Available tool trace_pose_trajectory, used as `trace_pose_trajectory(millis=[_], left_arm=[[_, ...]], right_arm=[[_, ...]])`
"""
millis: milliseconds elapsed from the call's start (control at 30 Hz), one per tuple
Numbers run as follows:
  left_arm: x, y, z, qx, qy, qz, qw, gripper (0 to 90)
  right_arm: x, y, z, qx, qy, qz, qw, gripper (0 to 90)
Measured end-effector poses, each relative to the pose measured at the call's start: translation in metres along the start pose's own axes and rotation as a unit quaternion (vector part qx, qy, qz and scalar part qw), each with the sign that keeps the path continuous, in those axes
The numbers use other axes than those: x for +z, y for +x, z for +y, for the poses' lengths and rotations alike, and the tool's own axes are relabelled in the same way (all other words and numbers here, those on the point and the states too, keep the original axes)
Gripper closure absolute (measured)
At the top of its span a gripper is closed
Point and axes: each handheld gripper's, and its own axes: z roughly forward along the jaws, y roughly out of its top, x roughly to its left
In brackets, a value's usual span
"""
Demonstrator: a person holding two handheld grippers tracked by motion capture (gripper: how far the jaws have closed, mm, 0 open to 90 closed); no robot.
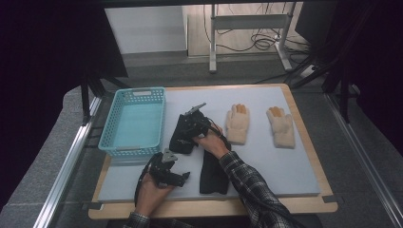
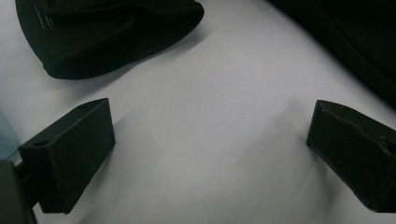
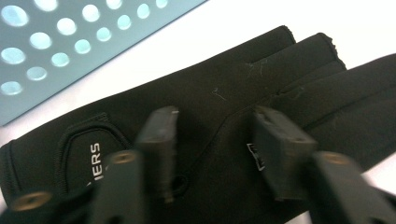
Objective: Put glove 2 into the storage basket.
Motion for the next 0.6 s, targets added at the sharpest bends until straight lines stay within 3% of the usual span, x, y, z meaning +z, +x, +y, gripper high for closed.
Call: trace_pose_trajectory(millis=[67,167,267,500,600], left_arm=[[0.000,0.000,0.000,0.000,0.000,0.000,1.0000,1.4],[0.000,0.000,0.000,0.000,0.001,-0.001,1.0000,1.4],[0.000,0.000,0.000,0.000,0.000,-0.001,1.0000,1.4],[0.000,0.000,0.000,-0.001,0.000,-0.001,1.0000,1.5],[0.000,0.000,0.000,0.000,0.000,0.000,1.0000,1.5]], right_arm=[[0.000,0.000,-0.001,0.002,-0.003,-0.001,1.0000,57.8],[-0.002,-0.003,-0.003,0.013,-0.012,-0.011,0.9998,74.7],[-0.003,-0.003,-0.004,0.015,-0.015,-0.010,0.9997,81.9],[-0.009,-0.005,-0.002,0.017,-0.023,-0.002,0.9996,87.1],[-0.023,-0.005,0.003,0.012,-0.032,-0.003,0.9994,87.1]])
